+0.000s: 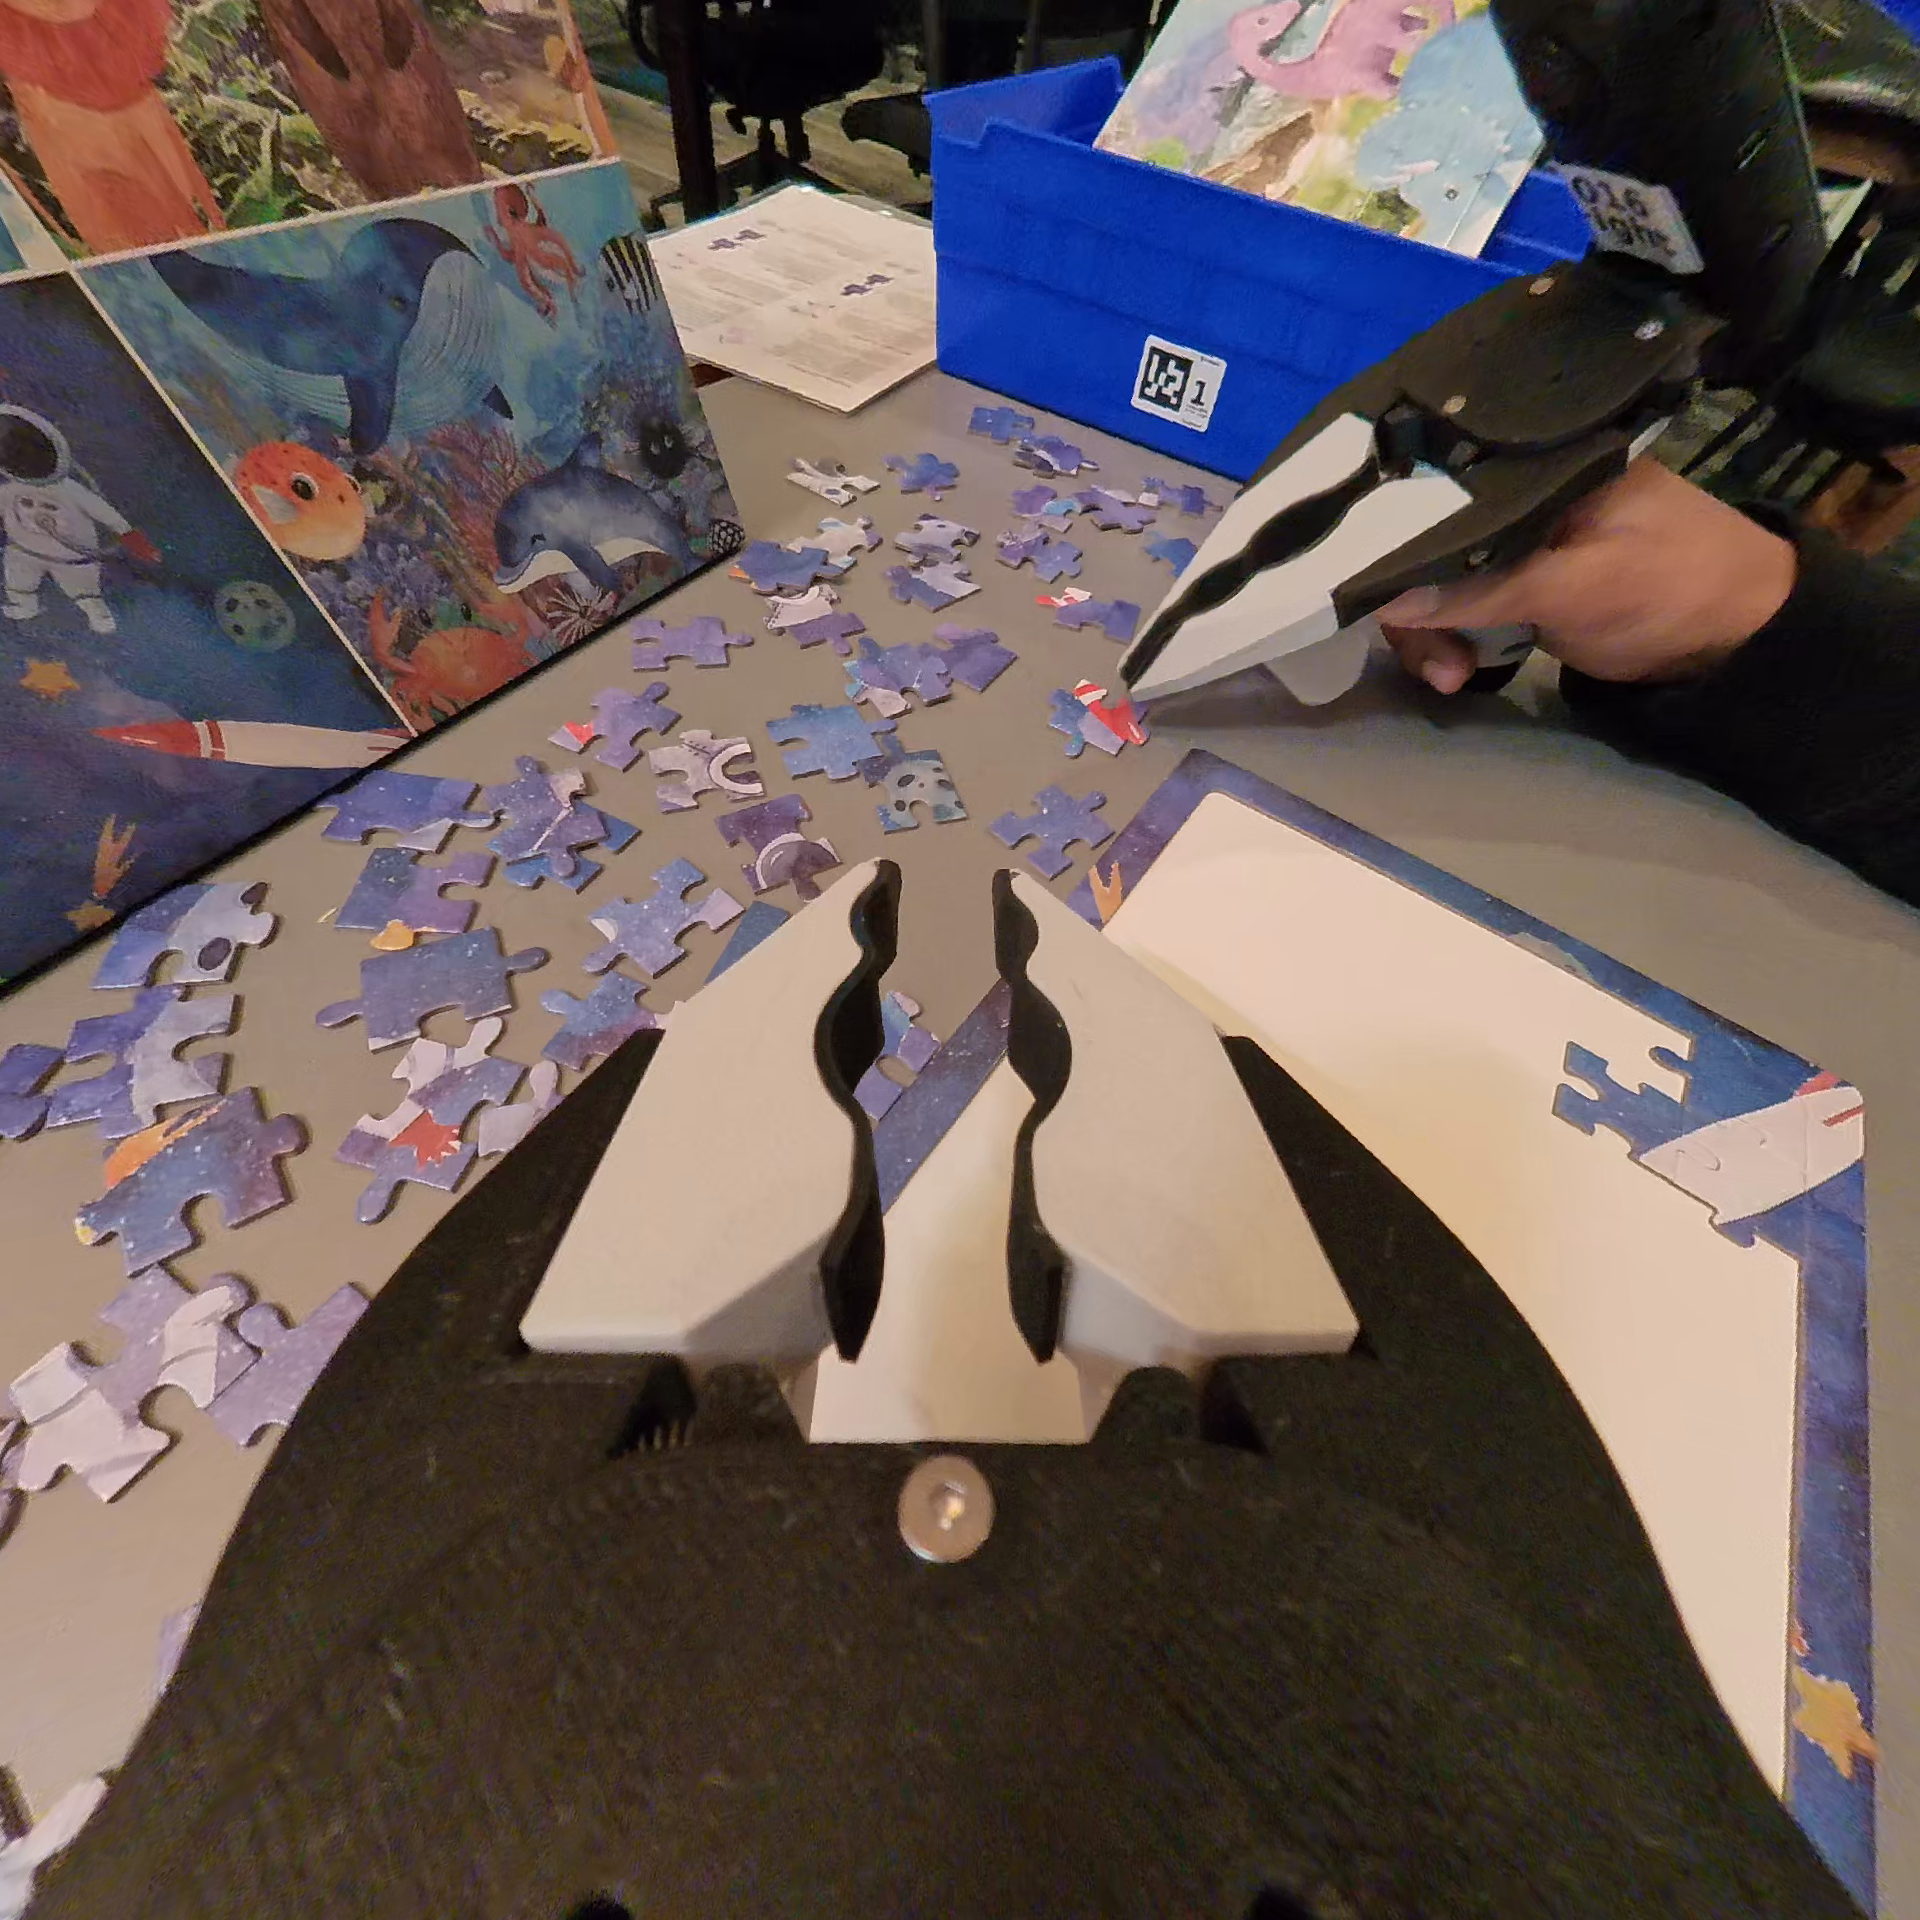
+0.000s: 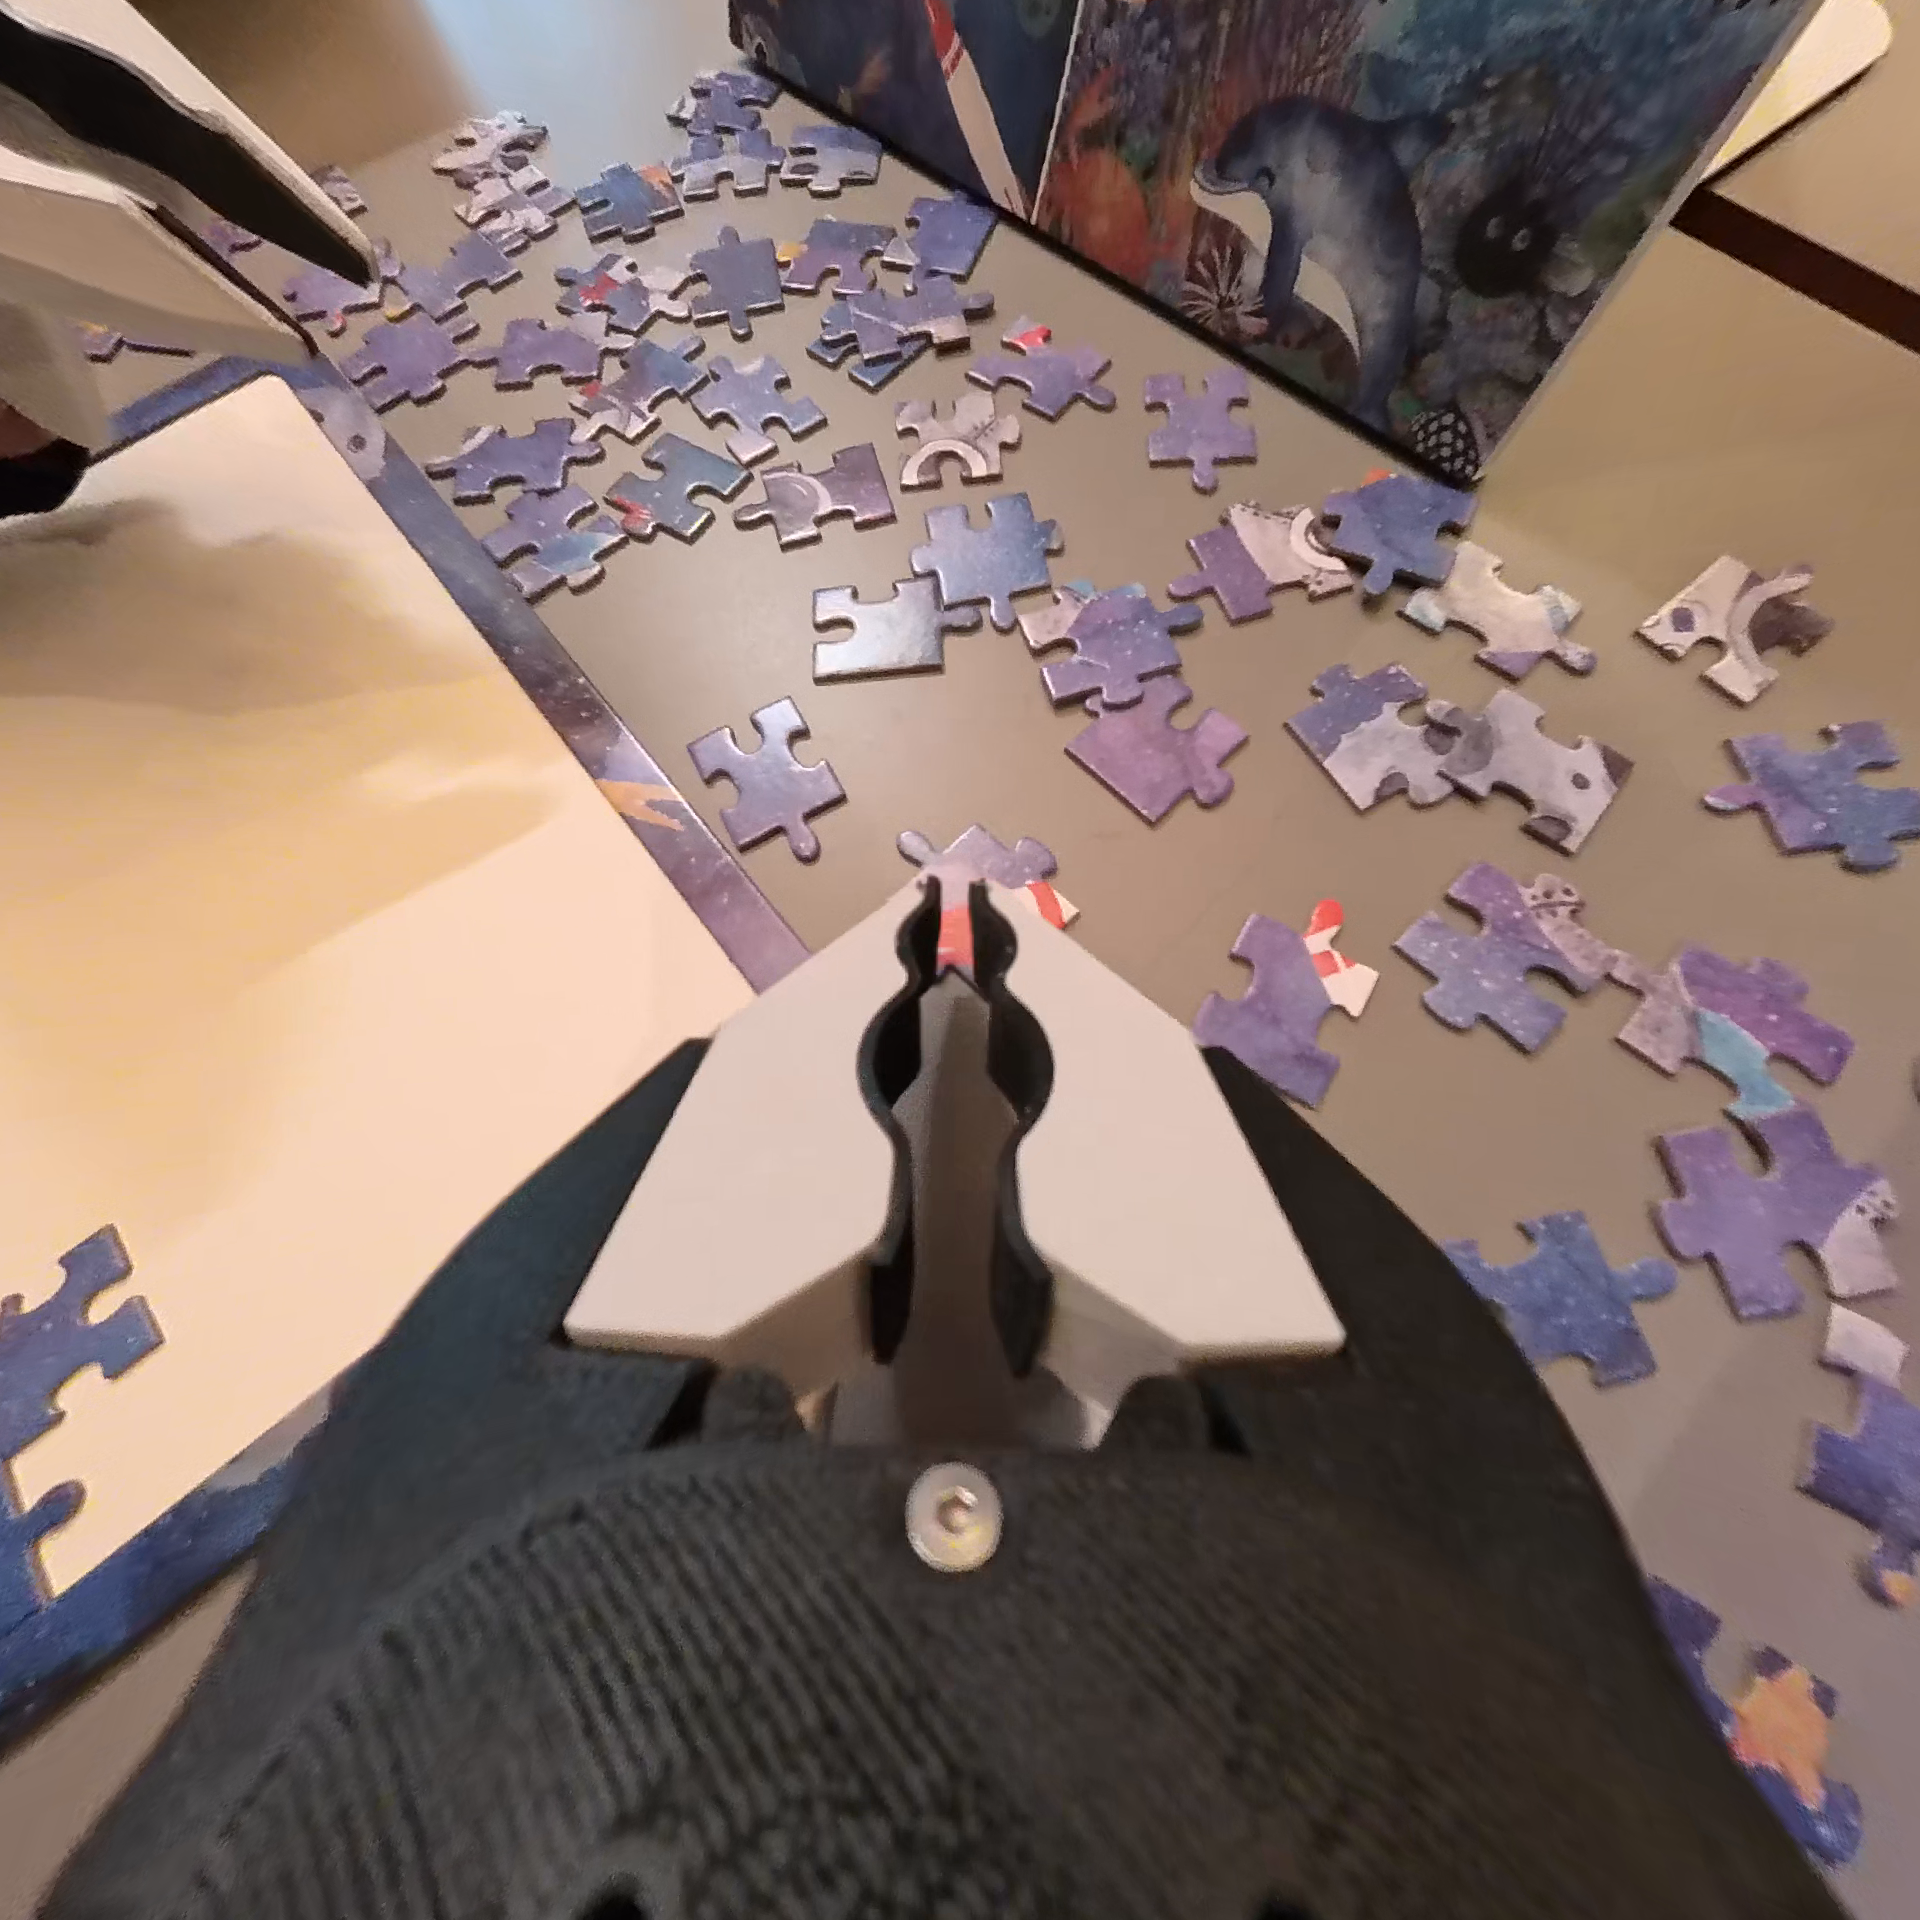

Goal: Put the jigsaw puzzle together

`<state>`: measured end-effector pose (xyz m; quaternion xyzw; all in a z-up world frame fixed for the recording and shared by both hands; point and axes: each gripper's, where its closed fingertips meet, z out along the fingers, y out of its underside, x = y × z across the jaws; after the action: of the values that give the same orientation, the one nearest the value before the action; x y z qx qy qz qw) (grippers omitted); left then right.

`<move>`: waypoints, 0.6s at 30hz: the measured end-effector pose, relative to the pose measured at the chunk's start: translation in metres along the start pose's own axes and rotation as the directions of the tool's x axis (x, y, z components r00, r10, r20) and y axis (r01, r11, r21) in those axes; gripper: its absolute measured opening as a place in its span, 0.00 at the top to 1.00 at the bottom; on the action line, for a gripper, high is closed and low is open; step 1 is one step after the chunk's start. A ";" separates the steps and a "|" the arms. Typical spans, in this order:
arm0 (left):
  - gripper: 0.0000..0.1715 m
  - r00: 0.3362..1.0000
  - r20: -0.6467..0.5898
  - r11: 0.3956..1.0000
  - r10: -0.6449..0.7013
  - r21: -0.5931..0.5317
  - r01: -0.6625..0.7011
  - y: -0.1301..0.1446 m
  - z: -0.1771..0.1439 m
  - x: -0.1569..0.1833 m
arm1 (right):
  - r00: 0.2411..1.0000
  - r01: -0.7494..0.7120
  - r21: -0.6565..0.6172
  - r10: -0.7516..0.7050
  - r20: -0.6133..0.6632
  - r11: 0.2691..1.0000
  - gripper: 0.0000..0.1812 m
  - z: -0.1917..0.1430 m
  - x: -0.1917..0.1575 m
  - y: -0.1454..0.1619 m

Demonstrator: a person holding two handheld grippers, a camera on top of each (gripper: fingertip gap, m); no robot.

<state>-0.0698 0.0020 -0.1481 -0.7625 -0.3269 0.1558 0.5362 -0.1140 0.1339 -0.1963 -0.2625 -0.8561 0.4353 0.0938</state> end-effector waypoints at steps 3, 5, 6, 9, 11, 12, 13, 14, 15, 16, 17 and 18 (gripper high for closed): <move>0.90 1.000 -0.001 1.000 0.002 0.000 -0.002 0.000 0.000 0.001 | 0.999 0.009 -0.010 -0.010 -0.041 1.000 0.98 -0.002 0.008 0.002; 0.90 1.000 -0.001 1.000 0.003 -0.001 -0.003 0.000 0.000 0.001 | 0.999 0.002 -0.009 -0.002 -0.037 1.000 0.96 -0.002 0.008 0.003; 0.90 1.000 -0.001 1.000 0.003 -0.002 -0.003 0.000 0.000 0.001 | 1.000 -0.003 -0.006 0.003 -0.021 1.000 0.93 -0.001 0.006 0.002; 0.90 1.000 -0.002 1.000 0.003 -0.003 -0.003 0.001 0.001 0.001 | 1.000 -0.002 -0.019 0.002 0.005 1.000 0.87 0.004 -0.001 0.004; 0.90 1.000 -0.001 1.000 0.004 -0.004 -0.004 0.001 0.001 0.001 | 1.000 0.026 -0.050 -0.027 -0.016 0.998 0.84 0.008 -0.001 0.009; 0.90 1.000 -0.001 1.000 0.004 -0.004 -0.004 0.001 0.001 0.001 | 0.999 0.042 -0.061 -0.044 -0.027 0.997 0.83 0.009 0.000 0.010; 0.90 1.000 -0.001 1.000 0.003 -0.004 -0.003 0.001 0.001 0.001 | 0.998 0.053 -0.061 -0.055 -0.037 0.997 0.83 0.009 0.001 0.010; 0.90 1.000 -0.001 1.000 0.003 -0.004 -0.003 0.001 0.001 0.001 | 0.997 0.059 -0.065 -0.062 -0.045 0.996 0.83 0.009 0.002 0.011; 0.90 1.000 -0.001 1.000 0.003 -0.005 -0.003 0.001 0.001 0.001 | 0.996 0.060 -0.069 -0.064 -0.057 0.996 0.83 0.009 0.004 0.011; 0.90 1.000 -0.001 1.000 0.003 -0.005 -0.003 0.001 0.001 0.001 | 0.996 0.058 -0.074 -0.063 -0.068 0.996 0.82 0.009 0.007 0.012; 0.90 1.000 -0.001 1.000 0.003 -0.004 -0.003 0.001 0.001 0.001 | 0.996 0.049 -0.075 -0.055 -0.076 0.996 0.83 0.007 0.010 0.013; 0.90 1.000 0.000 1.000 0.004 -0.004 -0.004 0.001 0.001 0.001 | 0.995 0.038 -0.077 -0.045 -0.086 0.996 0.83 0.006 0.013 0.014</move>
<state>-0.0693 0.0030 -0.1490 -0.7642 -0.3257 0.1560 0.5344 -0.1222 0.1431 -0.2118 -0.2667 -0.8722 0.3888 0.1303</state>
